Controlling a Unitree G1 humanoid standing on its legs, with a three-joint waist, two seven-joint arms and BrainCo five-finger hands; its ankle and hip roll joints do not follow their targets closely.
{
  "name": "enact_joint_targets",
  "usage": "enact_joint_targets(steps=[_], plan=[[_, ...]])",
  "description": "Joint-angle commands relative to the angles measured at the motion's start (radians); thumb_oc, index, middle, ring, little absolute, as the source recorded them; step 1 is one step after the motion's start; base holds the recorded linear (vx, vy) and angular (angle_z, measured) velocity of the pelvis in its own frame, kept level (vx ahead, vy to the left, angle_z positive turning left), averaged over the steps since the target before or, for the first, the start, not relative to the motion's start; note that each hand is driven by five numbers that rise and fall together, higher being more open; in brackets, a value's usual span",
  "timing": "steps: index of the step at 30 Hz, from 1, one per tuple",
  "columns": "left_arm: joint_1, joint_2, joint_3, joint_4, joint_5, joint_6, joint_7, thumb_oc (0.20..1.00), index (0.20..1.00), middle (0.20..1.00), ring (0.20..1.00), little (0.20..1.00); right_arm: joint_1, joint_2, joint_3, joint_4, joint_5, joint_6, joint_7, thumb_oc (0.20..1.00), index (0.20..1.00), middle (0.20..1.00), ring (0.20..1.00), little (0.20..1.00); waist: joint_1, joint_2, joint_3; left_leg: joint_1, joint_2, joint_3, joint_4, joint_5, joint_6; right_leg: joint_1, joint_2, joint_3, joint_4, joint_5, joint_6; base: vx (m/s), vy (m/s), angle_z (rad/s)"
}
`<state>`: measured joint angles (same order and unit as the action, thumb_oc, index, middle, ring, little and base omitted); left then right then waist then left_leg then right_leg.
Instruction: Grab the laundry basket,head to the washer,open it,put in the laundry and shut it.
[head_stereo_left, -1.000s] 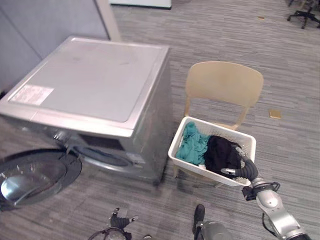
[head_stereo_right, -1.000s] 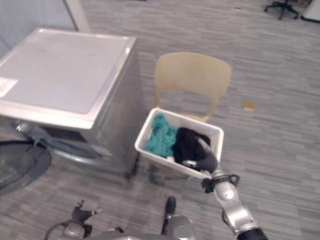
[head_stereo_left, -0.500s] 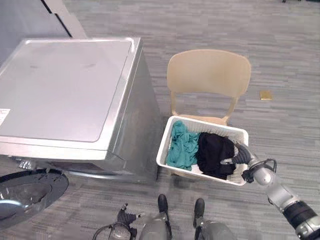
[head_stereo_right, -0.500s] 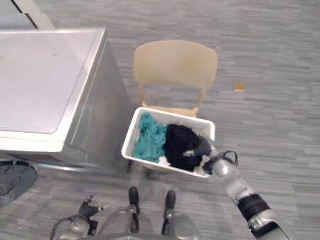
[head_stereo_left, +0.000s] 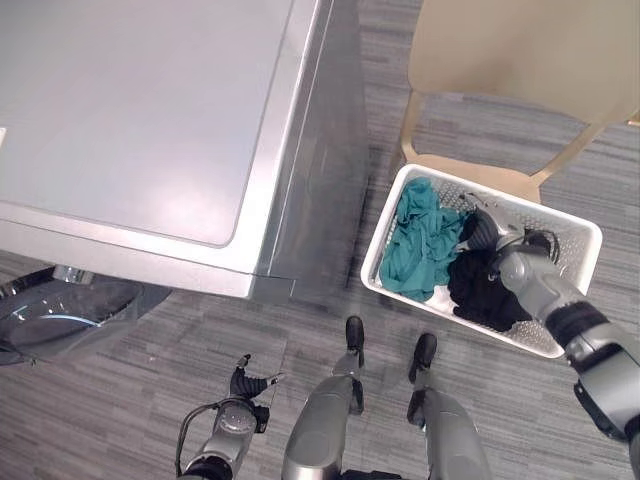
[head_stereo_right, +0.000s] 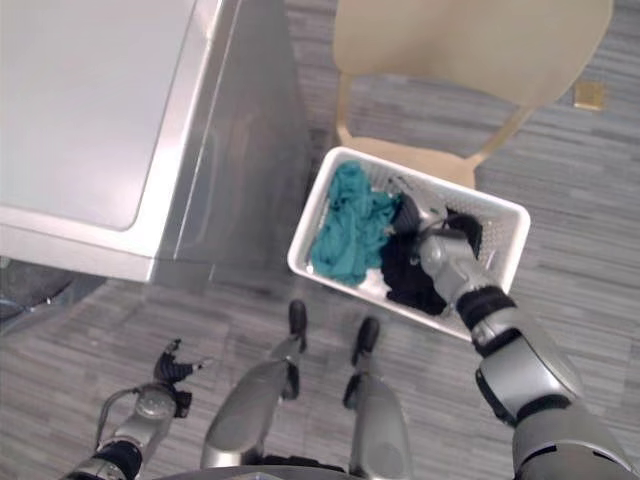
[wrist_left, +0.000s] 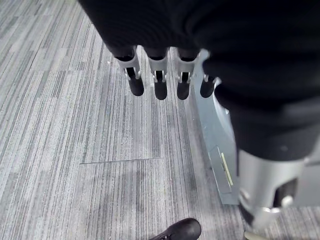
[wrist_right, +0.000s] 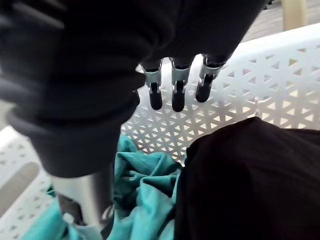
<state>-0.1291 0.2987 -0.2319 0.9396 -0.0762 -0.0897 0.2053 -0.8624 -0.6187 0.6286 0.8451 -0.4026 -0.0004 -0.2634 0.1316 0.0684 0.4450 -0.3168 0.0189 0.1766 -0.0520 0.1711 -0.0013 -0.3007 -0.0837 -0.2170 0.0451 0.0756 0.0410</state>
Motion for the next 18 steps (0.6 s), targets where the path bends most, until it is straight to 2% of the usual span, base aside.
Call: enact_joint_targets(steps=[1,6,7,8,9,13,16,18], plan=[[-0.018,0.038,-0.037,-0.016,-0.047,-0.042,0.041,1.0,1.0,1.0,1.0,1.0,-0.062,-0.025,0.051,0.033,-0.044,0.02,-0.069,1.0,1.0,1.0,1.0,1.0,0.0,-0.033,-0.023,-0.068,0.004,-0.043,0.109,-0.097,-0.049,-0.055,-0.043,0.042,0.053,-0.073,0.082,-0.04,0.008,0.1],[-0.053,0.037,-0.067,-0.029,-0.059,-0.041,0.051,1.0,1.0,1.0,1.0,1.0,-0.151,0.008,0.092,0.186,-0.014,0.043,-0.062,1.0,1.0,1.0,1.0,1.0,0.023,-0.03,0.007,-0.128,-0.005,-0.054,0.113,-0.083,-0.05,-0.099,-0.045,0.028,0.049,-0.059,0.085,-0.03,0.003,0.16],[-0.053,0.037,-0.067,-0.029,-0.059,-0.041,0.051,1.0,1.0,1.0,1.0,1.0,-0.151,0.008,0.092,0.187,-0.014,0.043,-0.062,0.862,0.862,0.862,0.862,0.862,0.023,-0.03,0.007,-0.128,-0.005,-0.054,0.113,-0.083,-0.05,-0.099,-0.045,0.028,0.049,-0.059,0.085,-0.01,-0.007,0.22],[-0.057,0.034,-0.072,-0.029,-0.059,-0.041,0.049,1.0,1.0,1.0,1.0,1.0,-0.15,0.02,0.093,0.191,-0.007,0.042,-0.059,0.862,0.862,0.862,0.862,0.862,0.025,-0.031,0.009,-0.131,-0.006,-0.056,0.113,-0.082,-0.05,-0.1,-0.045,0.027,0.048,-0.059,0.085,0.01,-0.018,0.22],[-0.06,0.031,-0.073,-0.028,-0.06,-0.037,0.049,1.0,1.0,1.0,1.0,1.0,-0.137,0.029,0.082,0.169,0.014,0.039,-0.059,0.2,0.2,0.2,0.2,0.2,0.027,-0.038,0.01,-0.131,-0.009,-0.061,0.111,-0.08,-0.049,-0.098,-0.044,0.022,0.045,-0.057,0.086,0.01,-0.027,0.15],[-0.065,0.026,-0.071,-0.022,-0.059,-0.033,0.047,1.0,1.0,1.0,1.0,1.0,-0.105,0.035,0.052,0.112,0.059,0.027,-0.063,0.2,0.2,0.2,0.2,0.2,0.024,-0.048,0.007,-0.117,-0.01,-0.065,0.104,-0.084,-0.048,-0.084,-0.044,0.022,0.035,-0.052,0.089,0.0,0.0,0.01],[-0.064,0.018,-0.059,-0.017,-0.062,-0.027,0.042,1.0,1.0,1.0,1.0,1.0,-0.06,0.039,-0.011,0.019,0.122,0.01,-0.074,0.2,0.2,0.2,0.2,0.2,0.018,-0.063,0.0,-0.091,-0.011,-0.067,0.101,-0.095,-0.045,-0.06,-0.043,0.023,0.024,-0.046,0.092,0.0,0.0,0.0],[-0.053,0.013,-0.047,-0.028,-0.063,-0.021,0.034,1.0,1.0,1.0,1.0,1.0,0.01,0.038,-0.096,-0.101,0.203,-0.012,-0.082,0.2,0.2,0.2,0.2,0.2,0.012,-0.079,-0.013,-0.054,-0.008,-0.062,0.1,-0.111,-0.043,-0.024,-0.043,0.025,0.007,-0.038,0.096,0.0,0.0,0.0]])
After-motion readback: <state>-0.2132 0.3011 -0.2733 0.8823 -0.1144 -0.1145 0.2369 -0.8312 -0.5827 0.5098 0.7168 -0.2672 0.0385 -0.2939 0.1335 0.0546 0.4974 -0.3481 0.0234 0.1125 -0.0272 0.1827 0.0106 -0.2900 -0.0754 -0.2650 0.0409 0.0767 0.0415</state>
